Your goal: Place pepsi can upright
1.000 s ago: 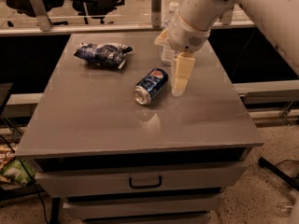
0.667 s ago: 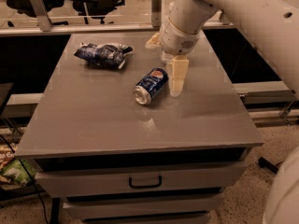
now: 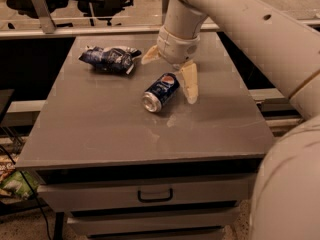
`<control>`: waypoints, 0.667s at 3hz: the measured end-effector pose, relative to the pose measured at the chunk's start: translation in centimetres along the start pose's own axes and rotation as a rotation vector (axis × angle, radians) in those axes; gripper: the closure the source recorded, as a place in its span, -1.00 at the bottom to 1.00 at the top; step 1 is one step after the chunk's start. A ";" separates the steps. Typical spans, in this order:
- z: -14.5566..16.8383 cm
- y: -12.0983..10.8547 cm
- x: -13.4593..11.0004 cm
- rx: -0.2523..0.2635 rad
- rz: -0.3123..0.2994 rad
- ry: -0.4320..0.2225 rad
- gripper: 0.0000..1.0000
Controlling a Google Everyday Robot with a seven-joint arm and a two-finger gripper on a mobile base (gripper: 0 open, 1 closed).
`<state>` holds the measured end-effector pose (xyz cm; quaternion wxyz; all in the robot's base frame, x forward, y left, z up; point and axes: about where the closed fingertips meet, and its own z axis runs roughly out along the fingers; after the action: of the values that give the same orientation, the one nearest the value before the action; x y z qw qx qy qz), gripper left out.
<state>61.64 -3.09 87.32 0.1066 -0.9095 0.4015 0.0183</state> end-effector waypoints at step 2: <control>1.8 0.0 -0.4 -0.089 -0.150 0.042 -1.00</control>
Offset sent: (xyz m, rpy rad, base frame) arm -0.0207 -0.0009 -0.0273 -0.1871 0.0694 0.2310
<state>61.46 -2.38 85.58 0.0589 -0.9410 0.3330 0.0089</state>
